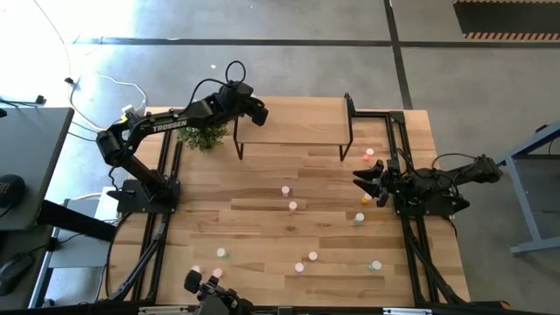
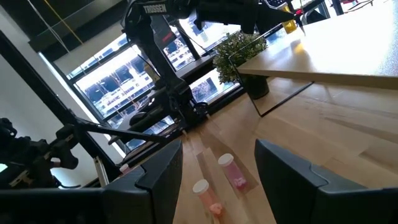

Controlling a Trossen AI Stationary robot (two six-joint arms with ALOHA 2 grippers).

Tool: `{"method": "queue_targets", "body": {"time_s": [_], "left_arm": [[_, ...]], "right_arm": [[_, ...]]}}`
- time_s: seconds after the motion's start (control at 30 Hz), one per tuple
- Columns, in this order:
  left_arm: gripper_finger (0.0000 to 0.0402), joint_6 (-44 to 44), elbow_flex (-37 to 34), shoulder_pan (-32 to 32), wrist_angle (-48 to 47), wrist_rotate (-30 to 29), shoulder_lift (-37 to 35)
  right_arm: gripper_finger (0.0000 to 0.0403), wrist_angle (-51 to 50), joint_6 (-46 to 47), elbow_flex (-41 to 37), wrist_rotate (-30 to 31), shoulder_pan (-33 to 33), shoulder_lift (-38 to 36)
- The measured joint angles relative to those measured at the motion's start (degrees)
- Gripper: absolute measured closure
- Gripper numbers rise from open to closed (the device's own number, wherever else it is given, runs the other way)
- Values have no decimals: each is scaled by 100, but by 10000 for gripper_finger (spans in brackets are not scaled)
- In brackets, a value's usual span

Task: Pick and place medicine bottles onto shelf by color
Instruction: Put the top left orange pill bottle on the shelf

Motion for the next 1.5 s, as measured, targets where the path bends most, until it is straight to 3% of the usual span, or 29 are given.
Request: {"method": "queue_targets", "body": {"time_s": [1.07, 1.5], "left_arm": [[298, -274, 7, -59, 320, -274, 365], [226, -123, -9, -59, 275, -235, 389]], "right_arm": [[210, 0, 2, 0, -2, 0, 0], [210, 0, 2, 0, -4, 0, 1]]}}
